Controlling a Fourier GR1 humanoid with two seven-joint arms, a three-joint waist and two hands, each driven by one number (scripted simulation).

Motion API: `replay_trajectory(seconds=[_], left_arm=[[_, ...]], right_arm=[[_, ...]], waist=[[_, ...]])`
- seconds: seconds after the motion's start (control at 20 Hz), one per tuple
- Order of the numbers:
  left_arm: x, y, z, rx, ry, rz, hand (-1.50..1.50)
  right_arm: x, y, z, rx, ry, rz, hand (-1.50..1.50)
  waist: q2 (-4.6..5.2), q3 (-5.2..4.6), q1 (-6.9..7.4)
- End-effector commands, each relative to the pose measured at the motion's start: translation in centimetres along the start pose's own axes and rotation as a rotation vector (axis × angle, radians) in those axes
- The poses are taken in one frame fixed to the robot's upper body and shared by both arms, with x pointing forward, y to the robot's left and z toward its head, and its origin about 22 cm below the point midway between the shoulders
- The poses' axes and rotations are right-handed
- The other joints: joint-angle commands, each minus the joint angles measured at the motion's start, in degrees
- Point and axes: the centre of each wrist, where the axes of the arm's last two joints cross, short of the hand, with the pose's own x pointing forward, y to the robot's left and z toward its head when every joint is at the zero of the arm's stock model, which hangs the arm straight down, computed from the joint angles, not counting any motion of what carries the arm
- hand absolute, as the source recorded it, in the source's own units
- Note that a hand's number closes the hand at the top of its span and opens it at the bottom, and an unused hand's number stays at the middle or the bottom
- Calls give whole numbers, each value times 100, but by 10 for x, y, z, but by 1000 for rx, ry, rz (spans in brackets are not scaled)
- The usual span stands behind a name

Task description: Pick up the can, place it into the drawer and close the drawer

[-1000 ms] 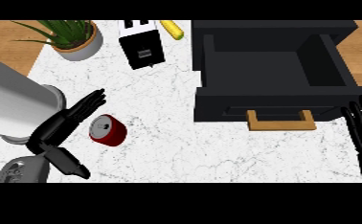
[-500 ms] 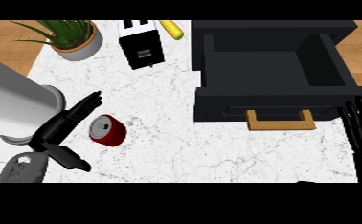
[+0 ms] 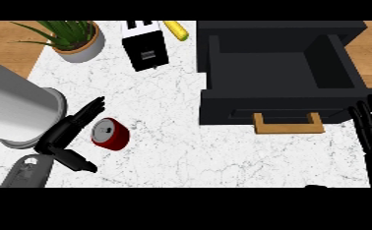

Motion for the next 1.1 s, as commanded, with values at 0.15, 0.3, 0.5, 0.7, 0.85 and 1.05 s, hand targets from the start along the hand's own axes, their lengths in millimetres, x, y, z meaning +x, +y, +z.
replay_trajectory(seconds=[0.15, 0.3, 0.5, 0.7, 0.85, 1.05], left_arm=[[-6, -7, -28, -66, -70, 61, -150], [-15, -16, -19, -94, -67, 69, -150], [-17, -6, -22, -71, -60, 61, -150], [-8, -9, -45, -55, -74, 79, -150], [-7, -14, -50, -69, -67, 55, -150], [-1, -24, -59, -100, -68, 89, -150]], right_arm=[[4, -18, 4, 0, -9, -9, -150], [1, 12, 7, 24, -1, 18, -150], [12, -8, 11, -4, 13, 15, -150], [19, 10, -3, -10, -1, -14, -150], [15, 0, -1, 2, -1, 5, -150], [23, 7, -1, -1, 5, 12, -150]], waist=[[8, -2, -50], [1, -1, -8], [8, -4, -42], [17, -6, -40], [7, -2, -20], [-9, 2, 23]])
